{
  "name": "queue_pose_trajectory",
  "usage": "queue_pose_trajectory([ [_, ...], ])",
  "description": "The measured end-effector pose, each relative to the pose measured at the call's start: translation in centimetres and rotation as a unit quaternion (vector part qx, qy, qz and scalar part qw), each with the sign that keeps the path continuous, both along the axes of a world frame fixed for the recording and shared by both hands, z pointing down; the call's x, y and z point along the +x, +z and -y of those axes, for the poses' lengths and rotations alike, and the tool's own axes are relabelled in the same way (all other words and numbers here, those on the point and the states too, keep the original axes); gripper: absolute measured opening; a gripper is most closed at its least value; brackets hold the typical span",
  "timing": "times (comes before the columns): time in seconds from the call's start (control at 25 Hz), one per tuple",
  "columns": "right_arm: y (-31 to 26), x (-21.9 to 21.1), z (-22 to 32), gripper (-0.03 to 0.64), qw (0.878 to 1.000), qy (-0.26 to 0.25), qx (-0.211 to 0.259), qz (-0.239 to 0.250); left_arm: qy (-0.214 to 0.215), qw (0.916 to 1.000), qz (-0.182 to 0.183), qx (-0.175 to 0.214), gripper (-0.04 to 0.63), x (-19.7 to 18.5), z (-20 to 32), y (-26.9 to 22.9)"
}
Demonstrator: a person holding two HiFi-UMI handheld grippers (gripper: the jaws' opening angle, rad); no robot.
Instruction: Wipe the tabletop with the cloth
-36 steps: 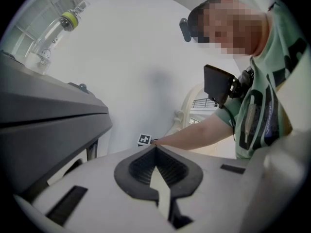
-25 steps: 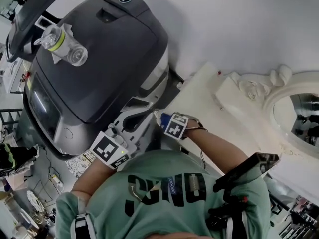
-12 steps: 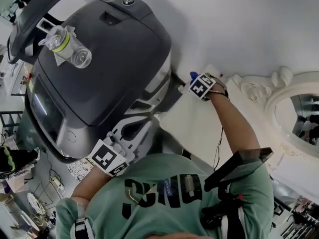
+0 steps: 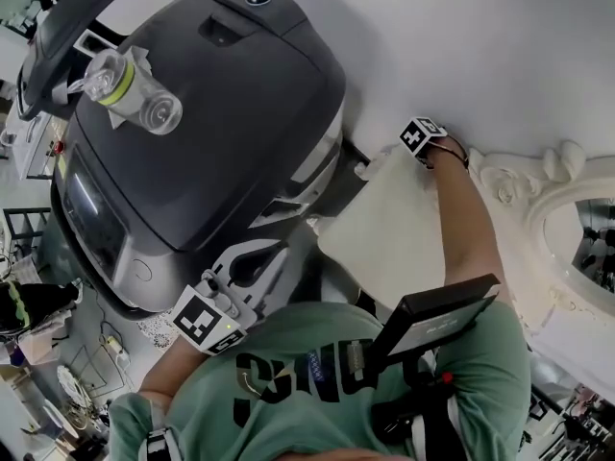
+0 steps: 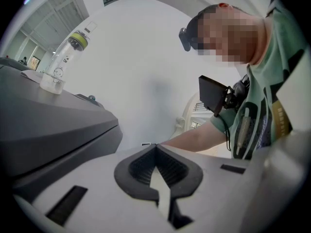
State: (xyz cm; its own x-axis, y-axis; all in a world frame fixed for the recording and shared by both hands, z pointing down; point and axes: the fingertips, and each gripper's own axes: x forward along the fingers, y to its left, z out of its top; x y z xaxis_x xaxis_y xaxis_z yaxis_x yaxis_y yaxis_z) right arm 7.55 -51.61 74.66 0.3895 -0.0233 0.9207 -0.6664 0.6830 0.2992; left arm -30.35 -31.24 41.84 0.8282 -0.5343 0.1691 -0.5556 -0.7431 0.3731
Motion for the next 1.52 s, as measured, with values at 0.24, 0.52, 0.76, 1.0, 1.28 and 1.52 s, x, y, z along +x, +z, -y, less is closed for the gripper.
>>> queue_pose_trajectory([
  [0.24, -0.1, -5.7, -6.0, 0.087, 0.993, -0.089, -0.069, 0.027, 0.016, 0.9997, -0.016, 0.003, -0.003, 0.9, 0.3, -0.4],
  [0.52, 0.1, -19.3, -24.5, 0.090, 0.948, -0.220, -0.169, 0.155, 0.045, 0.9978, -0.039, 0.028, -0.003, 2.6, 0.4, -2.8],
  [0.76, -1.2, -25.2, -33.9, 0.090, 0.931, -0.174, -0.172, 0.271, 0.066, 0.9968, -0.038, 0.024, -0.003, 3.6, 0.4, -2.7],
  [1.0, -3.3, -15.3, -20.9, 0.092, 0.955, 0.016, 0.068, 0.287, 0.086, 0.9955, -0.035, 0.016, -0.003, 4.5, 0.4, -2.4],
  [1.28, -1.4, -7.6, -14.4, 0.095, 0.959, 0.089, 0.203, 0.178, 0.112, 0.9934, -0.025, 0.010, -0.003, 5.5, -0.4, -2.0],
  [1.52, -1.1, -7.7, -14.8, 0.089, 0.940, 0.141, 0.226, 0.215, 0.118, 0.9927, -0.021, 0.003, -0.003, 5.8, -1.4, -1.5],
])
